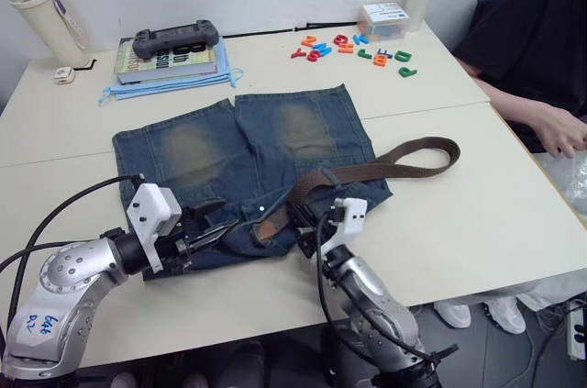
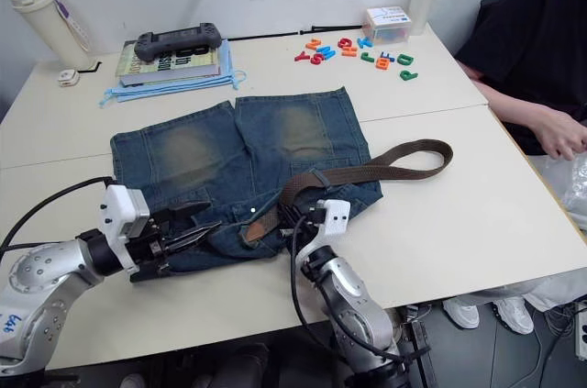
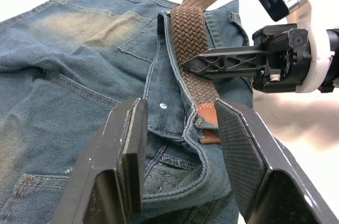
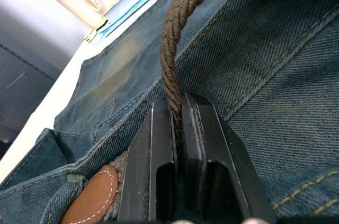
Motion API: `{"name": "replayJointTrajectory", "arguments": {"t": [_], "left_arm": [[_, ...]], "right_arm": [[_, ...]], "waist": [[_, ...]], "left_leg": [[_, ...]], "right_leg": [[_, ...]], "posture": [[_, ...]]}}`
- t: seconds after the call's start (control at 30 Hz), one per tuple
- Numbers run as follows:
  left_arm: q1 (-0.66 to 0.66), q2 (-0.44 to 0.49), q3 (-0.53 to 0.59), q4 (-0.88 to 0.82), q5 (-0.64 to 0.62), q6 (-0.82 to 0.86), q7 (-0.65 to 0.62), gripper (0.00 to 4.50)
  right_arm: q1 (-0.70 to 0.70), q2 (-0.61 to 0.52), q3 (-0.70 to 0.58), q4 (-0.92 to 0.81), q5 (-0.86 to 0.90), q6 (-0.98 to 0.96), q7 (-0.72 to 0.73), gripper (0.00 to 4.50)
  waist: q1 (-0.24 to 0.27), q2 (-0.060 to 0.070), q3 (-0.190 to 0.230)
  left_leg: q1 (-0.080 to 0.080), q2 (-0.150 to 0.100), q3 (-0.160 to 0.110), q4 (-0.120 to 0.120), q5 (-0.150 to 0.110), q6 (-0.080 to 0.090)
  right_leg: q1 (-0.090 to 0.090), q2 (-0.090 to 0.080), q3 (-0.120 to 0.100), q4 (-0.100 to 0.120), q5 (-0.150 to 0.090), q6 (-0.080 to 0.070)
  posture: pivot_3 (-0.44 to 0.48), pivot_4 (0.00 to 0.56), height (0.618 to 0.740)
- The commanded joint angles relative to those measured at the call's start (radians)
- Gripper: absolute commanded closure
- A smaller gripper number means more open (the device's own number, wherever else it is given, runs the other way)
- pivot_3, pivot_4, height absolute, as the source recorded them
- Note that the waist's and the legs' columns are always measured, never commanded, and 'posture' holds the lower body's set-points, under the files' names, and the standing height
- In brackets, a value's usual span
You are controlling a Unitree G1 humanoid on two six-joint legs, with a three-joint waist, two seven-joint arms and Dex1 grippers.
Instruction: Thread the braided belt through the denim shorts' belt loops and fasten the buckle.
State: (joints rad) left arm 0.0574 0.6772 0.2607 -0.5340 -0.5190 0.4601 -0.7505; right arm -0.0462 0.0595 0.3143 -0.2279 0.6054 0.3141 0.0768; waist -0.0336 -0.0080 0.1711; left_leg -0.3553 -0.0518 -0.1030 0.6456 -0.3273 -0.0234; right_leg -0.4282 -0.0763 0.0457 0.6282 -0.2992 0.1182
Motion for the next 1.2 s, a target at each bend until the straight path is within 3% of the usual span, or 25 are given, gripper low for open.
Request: {"name": "replayJointTrajectory", "arguments": {"t": [0.03, 0.3, 0.47, 0.53, 0.73, 0.83, 1.07, 1.2], "left_arm": [[-0.002, 0.004, 0.007, -0.025, -0.010, -0.002, 0.007, 2.20], [0.002, 0.006, 0.007, -0.026, -0.012, 0.001, 0.009, 2.20], [-0.004, 0.014, 0.017, -0.018, -0.041, 0.044, 0.009, 2.20], [-0.012, 0.034, 0.033, -0.008, -0.088, 0.108, -0.004, 2.20], [0.024, 0.216, 0.182, 0.082, -0.474, 0.545, -0.114, 2.20], [0.127, 0.280, 0.177, 0.087, -0.459, 0.568, -0.195, 2.20], [0.015, 0.150, 0.092, 0.088, -0.520, 0.647, -0.018, 2.20], [-0.007, 0.105, 0.062, 0.100, -0.538, 0.679, 0.022, 2.20]], "right_arm": [[0.004, 0.069, 0.037, -0.013, 0.012, 0.042, 0.013, 4.50], [-0.080, 0.050, 0.149, -0.071, -0.102, 0.094, 0.017, 4.50], [-0.093, 0.041, 0.136, -0.079, -0.122, 0.126, 0.011, 4.50], [-0.095, 0.042, 0.123, -0.077, -0.117, 0.137, 0.014, 4.50], [-0.105, 0.065, 0.055, -0.037, -0.085, 0.235, -0.029, 4.50], [-0.109, 0.080, 0.026, -0.029, -0.070, 0.254, -0.044, 4.50], [-0.133, 0.083, -0.011, -0.056, -0.041, 0.291, -0.064, 4.50], [-0.146, 0.082, -0.030, -0.082, -0.015, 0.322, -0.079, 4.50]], "waist": [[0.000, 0.000, 0.000], [-0.007, 0.000, 0.000], [-0.002, 0.000, 0.000], [-0.001, 0.000, 0.000], [-0.007, 0.000, 0.000], [-0.012, 0.001, 0.000], [0.006, -0.001, 0.000], [0.003, -0.001, 0.000]], "left_leg": [[0.000, 0.000, 0.000, 0.000, 0.000, 0.000], [0.000, 0.002, 0.001, 0.000, -0.001, -0.001], [0.000, 0.001, 0.001, 0.000, -0.001, -0.001], [0.000, 0.001, 0.001, 0.001, -0.001, 0.000], [0.000, 0.002, 0.001, 0.001, -0.001, 0.000], [0.000, 0.002, 0.001, 0.000, -0.001, 0.000], [0.000, 0.001, 0.000, 0.001, -0.002, 0.001], [0.000, 0.001, 0.000, 0.001, -0.002, 0.000]], "right_leg": [[0.000, 0.000, 0.000, 0.000, 0.000, 0.000], [-0.001, 0.002, 0.000, 0.000, 0.000, 0.000], [-0.001, 0.001, 0.000, 0.000, 0.000, 0.000], [0.000, 0.001, 0.000, 0.000, 0.000, 0.000], [-0.001, 0.002, 0.000, 0.000, 0.000, 0.000], [-0.001, 0.002, 0.000, 0.000, -0.001, -0.001], [0.000, 0.000, 0.000, 0.000, 0.000, -0.002], [0.000, 0.000, 0.000, 0.001, 0.000, -0.002]], "posture": [[0.000, 0.150, 0.740], [0.000, 0.150, 0.740], [0.000, 0.150, 0.740], [0.000, 0.150, 0.740], [0.000, 0.150, 0.740], [0.000, 0.150, 0.740], [0.000, 0.150, 0.740], [0.000, 0.150, 0.740]]}}
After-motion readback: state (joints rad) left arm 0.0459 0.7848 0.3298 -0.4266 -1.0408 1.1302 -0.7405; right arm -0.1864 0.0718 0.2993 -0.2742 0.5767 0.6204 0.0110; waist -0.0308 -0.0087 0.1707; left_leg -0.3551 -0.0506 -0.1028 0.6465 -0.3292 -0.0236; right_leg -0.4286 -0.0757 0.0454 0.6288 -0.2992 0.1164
